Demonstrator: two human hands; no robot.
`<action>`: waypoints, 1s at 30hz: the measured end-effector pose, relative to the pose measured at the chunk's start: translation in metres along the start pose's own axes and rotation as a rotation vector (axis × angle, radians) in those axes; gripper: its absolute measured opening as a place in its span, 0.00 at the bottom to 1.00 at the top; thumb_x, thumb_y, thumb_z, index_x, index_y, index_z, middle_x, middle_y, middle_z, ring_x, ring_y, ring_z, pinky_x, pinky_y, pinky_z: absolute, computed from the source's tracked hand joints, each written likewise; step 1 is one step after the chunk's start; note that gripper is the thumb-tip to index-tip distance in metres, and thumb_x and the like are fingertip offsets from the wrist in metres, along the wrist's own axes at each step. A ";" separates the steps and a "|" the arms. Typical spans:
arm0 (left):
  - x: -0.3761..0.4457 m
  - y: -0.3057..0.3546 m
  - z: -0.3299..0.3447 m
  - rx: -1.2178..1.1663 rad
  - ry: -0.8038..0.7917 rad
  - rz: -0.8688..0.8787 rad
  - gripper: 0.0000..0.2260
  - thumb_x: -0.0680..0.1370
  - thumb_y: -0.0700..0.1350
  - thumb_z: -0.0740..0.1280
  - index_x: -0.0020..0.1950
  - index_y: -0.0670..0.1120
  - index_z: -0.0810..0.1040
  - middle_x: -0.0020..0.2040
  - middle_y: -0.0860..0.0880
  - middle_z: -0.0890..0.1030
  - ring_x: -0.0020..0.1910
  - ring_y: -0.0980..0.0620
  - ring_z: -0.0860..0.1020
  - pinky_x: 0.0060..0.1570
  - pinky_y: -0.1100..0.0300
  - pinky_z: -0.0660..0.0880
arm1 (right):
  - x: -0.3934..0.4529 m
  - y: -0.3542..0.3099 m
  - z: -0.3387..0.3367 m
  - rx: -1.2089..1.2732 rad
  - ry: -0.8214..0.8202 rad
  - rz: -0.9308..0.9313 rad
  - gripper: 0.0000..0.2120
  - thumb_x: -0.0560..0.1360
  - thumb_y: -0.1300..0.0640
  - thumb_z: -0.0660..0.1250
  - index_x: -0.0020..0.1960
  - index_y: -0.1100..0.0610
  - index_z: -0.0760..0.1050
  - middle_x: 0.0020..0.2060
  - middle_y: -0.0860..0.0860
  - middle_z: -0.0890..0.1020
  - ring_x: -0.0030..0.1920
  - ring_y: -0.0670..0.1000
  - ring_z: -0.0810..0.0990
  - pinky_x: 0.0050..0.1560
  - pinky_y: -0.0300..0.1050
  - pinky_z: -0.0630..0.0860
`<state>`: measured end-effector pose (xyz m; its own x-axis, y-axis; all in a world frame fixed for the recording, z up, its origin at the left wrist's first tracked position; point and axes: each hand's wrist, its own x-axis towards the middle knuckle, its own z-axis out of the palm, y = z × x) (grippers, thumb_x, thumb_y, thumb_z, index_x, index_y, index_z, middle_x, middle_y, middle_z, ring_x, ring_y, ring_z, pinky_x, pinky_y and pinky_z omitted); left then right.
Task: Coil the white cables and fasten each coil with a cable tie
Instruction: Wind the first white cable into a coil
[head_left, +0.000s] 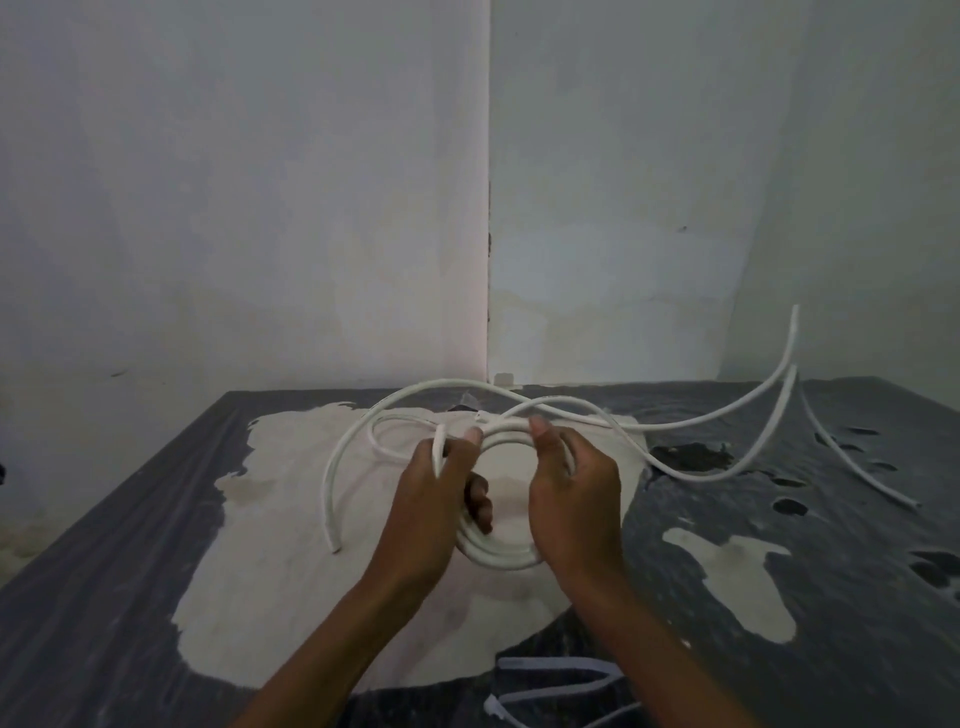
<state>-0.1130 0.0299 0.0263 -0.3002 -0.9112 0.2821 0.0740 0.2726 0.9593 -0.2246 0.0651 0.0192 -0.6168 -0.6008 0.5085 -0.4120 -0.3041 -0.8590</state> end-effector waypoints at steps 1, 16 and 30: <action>-0.001 -0.002 0.002 0.084 -0.028 0.097 0.10 0.79 0.50 0.59 0.49 0.45 0.74 0.28 0.50 0.79 0.27 0.54 0.78 0.29 0.67 0.76 | 0.001 -0.002 -0.002 0.026 0.032 0.017 0.12 0.79 0.45 0.58 0.44 0.46 0.77 0.32 0.47 0.81 0.37 0.41 0.78 0.34 0.27 0.72; -0.001 -0.019 0.000 0.604 0.177 0.498 0.09 0.78 0.43 0.63 0.58 0.46 0.74 0.41 0.59 0.77 0.31 0.66 0.75 0.38 0.81 0.71 | 0.000 0.011 -0.004 -0.048 -0.206 0.022 0.08 0.80 0.56 0.62 0.55 0.50 0.79 0.41 0.48 0.82 0.34 0.41 0.76 0.42 0.41 0.77; 0.009 -0.023 -0.011 0.727 -0.069 0.294 0.22 0.76 0.35 0.65 0.67 0.48 0.66 0.54 0.49 0.80 0.45 0.54 0.78 0.44 0.65 0.75 | 0.006 -0.003 -0.015 0.012 -0.538 0.100 0.12 0.82 0.50 0.57 0.59 0.50 0.75 0.33 0.46 0.74 0.25 0.42 0.73 0.27 0.37 0.73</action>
<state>-0.1068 0.0118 0.0069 -0.4244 -0.7558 0.4986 -0.4738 0.6546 0.5890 -0.2376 0.0735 0.0259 -0.2210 -0.9197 0.3246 -0.3592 -0.2327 -0.9038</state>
